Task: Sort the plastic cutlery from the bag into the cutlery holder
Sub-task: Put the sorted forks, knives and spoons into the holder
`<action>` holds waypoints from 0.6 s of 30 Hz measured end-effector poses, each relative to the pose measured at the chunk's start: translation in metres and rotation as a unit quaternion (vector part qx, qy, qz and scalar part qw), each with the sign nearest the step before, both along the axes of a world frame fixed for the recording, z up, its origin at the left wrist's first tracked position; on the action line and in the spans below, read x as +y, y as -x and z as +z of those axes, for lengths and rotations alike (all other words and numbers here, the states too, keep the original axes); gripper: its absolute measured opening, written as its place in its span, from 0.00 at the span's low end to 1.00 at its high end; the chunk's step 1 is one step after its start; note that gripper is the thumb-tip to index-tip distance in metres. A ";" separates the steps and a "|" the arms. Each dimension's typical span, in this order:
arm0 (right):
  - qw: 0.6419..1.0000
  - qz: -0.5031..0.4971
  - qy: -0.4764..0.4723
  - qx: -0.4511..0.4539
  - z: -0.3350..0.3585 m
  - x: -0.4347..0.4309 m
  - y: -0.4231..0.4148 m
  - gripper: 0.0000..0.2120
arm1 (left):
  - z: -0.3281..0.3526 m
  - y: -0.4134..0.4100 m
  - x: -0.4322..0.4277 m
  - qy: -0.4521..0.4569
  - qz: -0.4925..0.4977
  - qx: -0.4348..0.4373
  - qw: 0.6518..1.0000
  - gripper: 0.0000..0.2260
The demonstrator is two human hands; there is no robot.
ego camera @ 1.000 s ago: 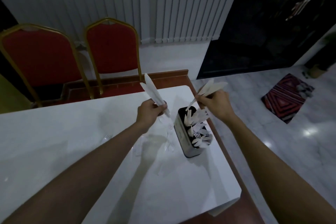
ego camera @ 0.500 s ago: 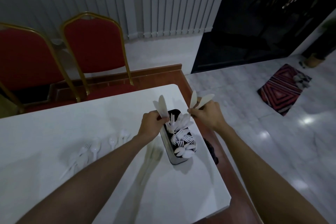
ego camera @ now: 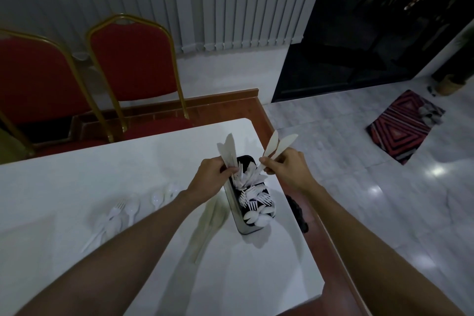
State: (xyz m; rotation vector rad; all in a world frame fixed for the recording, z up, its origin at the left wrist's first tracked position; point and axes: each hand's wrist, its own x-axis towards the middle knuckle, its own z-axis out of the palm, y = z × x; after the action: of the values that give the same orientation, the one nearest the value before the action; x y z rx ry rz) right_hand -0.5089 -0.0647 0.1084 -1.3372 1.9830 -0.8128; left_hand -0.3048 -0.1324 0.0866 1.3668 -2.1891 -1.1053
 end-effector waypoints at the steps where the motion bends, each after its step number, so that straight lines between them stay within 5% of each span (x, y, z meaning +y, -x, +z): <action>1: 1.000 0.005 -0.003 -0.021 0.001 0.001 0.001 0.12 | 0.000 0.000 -0.001 -0.002 -0.007 -0.008 1.000 0.18; 5: 0.993 0.085 -0.037 -0.075 0.020 -0.002 0.010 0.05 | 0.004 0.004 -0.005 -0.008 -0.060 -0.020 0.998 0.10; 9: 0.975 0.199 -0.063 0.069 0.022 -0.013 0.008 0.06 | -0.003 0.006 -0.015 0.010 -0.117 -0.064 0.991 0.07; 18: 0.986 0.121 -0.081 0.082 -0.006 -0.009 0.004 0.06 | -0.010 0.002 -0.010 0.032 -0.174 -0.086 0.981 0.11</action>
State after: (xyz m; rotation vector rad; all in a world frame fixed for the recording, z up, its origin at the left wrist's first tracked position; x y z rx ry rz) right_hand -0.5132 -0.0740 0.1026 -1.5502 1.9130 -0.4318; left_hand -0.3068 -0.1425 0.0765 1.1153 -2.6387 -1.0509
